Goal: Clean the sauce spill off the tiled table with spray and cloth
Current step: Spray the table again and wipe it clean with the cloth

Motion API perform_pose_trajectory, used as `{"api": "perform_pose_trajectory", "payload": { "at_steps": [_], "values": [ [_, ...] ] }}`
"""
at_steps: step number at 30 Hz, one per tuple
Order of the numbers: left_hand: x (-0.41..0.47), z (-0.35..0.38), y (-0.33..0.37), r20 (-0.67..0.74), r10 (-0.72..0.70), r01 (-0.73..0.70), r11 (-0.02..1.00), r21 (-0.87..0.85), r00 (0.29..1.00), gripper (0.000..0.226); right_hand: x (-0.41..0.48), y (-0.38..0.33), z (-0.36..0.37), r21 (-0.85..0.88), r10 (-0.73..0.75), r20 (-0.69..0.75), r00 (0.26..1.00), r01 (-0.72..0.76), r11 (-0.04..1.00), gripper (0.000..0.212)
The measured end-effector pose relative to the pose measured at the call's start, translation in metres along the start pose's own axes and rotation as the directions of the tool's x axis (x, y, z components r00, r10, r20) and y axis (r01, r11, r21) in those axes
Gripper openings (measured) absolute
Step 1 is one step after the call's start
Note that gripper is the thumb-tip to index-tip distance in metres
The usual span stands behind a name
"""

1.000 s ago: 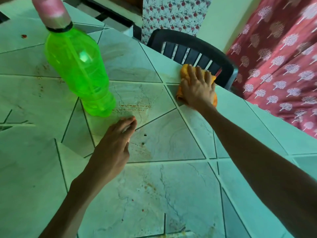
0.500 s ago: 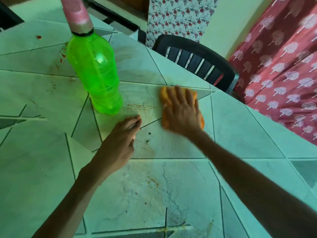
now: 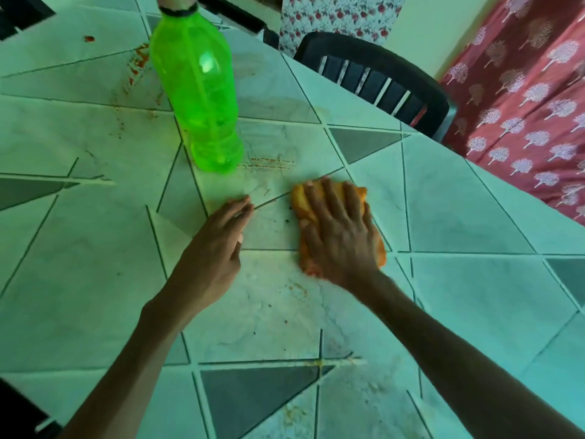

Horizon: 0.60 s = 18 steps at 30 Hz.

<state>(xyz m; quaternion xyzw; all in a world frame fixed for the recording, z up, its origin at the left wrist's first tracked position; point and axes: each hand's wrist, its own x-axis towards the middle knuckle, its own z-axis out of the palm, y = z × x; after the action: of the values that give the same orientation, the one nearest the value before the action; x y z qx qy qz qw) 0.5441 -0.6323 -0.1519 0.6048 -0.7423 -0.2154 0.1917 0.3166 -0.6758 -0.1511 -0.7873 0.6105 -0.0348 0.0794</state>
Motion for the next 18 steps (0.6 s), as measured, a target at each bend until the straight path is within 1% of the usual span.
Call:
{"api": "perform_pose_trajectory", "payload": {
  "at_steps": [2, 3, 5, 6, 8, 9, 10, 11, 12, 13, 14, 15, 16, 17, 18],
  "values": [
    [-0.008, -0.002, -0.001, -0.005, -0.027, 0.027, 0.999, -0.025, 1.000, 0.056, -0.056, -0.030, 0.000, -0.051, -0.214, 0.055, 0.975, 0.217, 0.975, 0.060],
    [-0.013, -0.005, -0.002, -0.008, -0.038, 0.038, 0.999, -0.027, 0.999, 0.056, -0.090, -0.030, -0.001, -0.052, -0.270, 0.096, 0.958, 0.276, 0.960, 0.060],
    [-0.023, -0.008, -0.002, 0.005, -0.048, 0.048, 0.999, -0.019, 0.999, 0.058, -0.143, -0.006, -0.008, -0.043, -0.294, 0.140, 0.945, 0.303, 0.952, 0.059],
    [-0.030, -0.010, -0.001, 0.019, -0.045, 0.046, 0.999, -0.005, 0.999, 0.058, -0.154, 0.012, -0.012, -0.060, -0.281, 0.159, 0.947, 0.293, 0.954, 0.058],
    [-0.037, -0.009, 0.002, 0.025, -0.028, 0.027, 0.999, 0.035, 0.999, 0.058, -0.142, 0.042, -0.014, -0.120, -0.223, 0.163, 0.961, 0.244, 0.962, 0.056],
    [-0.039, -0.009, 0.003, 0.021, -0.016, 0.014, 0.999, 0.052, 1.000, 0.057, -0.121, 0.046, -0.011, -0.123, -0.148, 0.141, 0.979, 0.166, 0.978, 0.057],
    [-0.038, -0.009, 0.004, 0.016, -0.011, 0.010, 0.998, 0.055, 1.000, 0.056, -0.095, 0.041, -0.009, -0.100, -0.053, 0.096, 0.994, 0.063, 0.993, 0.058],
    [-0.039, -0.008, 0.004, 0.015, -0.014, 0.013, 0.999, 0.043, 1.000, 0.054, -0.074, 0.025, -0.007, -0.047, 0.046, 0.064, 0.997, -0.043, 0.998, 0.059],
    [-0.037, -0.009, 0.003, 0.017, -0.028, 0.028, 1.000, 0.011, 0.999, 0.053, -0.056, 0.005, -0.006, 0.005, 0.115, 0.053, 0.992, -0.115, 0.993, 0.060],
    [-0.038, -0.009, 0.003, 0.029, -0.050, 0.051, 0.998, -0.031, 0.998, 0.052, -0.052, -0.016, -0.003, 0.044, 0.114, 0.050, 0.992, -0.116, 0.992, 0.060],
    [-0.036, -0.010, 0.001, 0.036, -0.066, 0.068, 0.995, -0.067, 0.997, 0.052, -0.057, -0.036, 0.000, 0.049, 0.049, 0.036, 0.998, -0.051, 0.998, 0.060],
    [-0.035, -0.011, 0.000, 0.044, -0.075, 0.079, 0.993, -0.092, 0.996, 0.051, -0.075, -0.052, 0.003, 0.031, -0.064, 0.040, 0.997, 0.063, 0.998, 0.060],
    [-0.036, -0.011, 0.001, 0.053, -0.078, 0.083, 0.991, -0.105, 0.996, 0.050, -0.105, -0.060, 0.003, 0.008, -0.184, 0.056, 0.981, 0.184, 0.983, 0.060],
    [-0.036, -0.012, 0.002, 0.055, -0.074, 0.079, 0.992, -0.102, 0.996, 0.049, -0.137, -0.058, 0.004, -0.005, -0.266, 0.085, 0.960, 0.267, 0.964, 0.061],
    [-0.037, -0.012, 0.005, 0.061, -0.065, 0.070, 0.994, -0.085, 0.996, 0.047, -0.169, -0.048, 0.000, -0.006, -0.298, 0.113, 0.948, 0.301, 0.954, 0.063]
  ]
}}
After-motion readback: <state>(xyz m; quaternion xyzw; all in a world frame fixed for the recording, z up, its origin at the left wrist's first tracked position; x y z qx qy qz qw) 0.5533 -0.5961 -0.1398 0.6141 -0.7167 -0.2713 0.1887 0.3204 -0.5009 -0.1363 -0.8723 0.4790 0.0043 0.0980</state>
